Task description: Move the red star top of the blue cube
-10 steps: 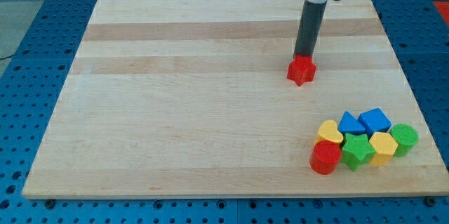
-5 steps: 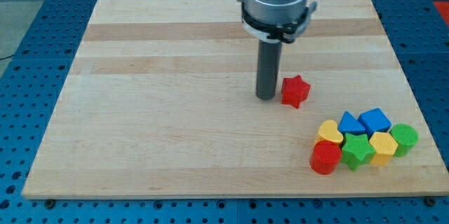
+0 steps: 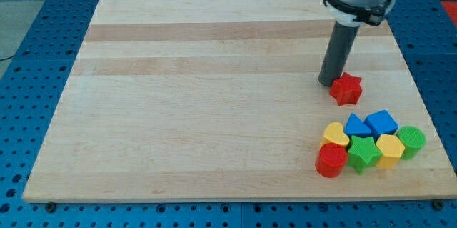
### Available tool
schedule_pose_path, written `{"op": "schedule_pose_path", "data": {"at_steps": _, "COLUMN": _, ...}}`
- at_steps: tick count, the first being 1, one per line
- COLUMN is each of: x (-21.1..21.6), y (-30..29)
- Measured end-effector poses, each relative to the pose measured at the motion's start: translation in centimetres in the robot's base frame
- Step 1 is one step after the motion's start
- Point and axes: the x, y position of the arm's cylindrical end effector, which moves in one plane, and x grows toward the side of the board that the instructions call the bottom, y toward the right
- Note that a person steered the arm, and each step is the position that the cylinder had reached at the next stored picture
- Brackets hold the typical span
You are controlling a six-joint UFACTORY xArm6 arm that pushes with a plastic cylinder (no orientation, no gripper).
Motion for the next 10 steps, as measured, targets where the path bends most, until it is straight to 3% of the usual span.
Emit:
{"op": "schedule_pose_path", "data": {"at_steps": 4, "x": 0.1, "y": 1.8}}
{"op": "schedule_pose_path", "data": {"at_steps": 10, "x": 4.2, "y": 6.3}}
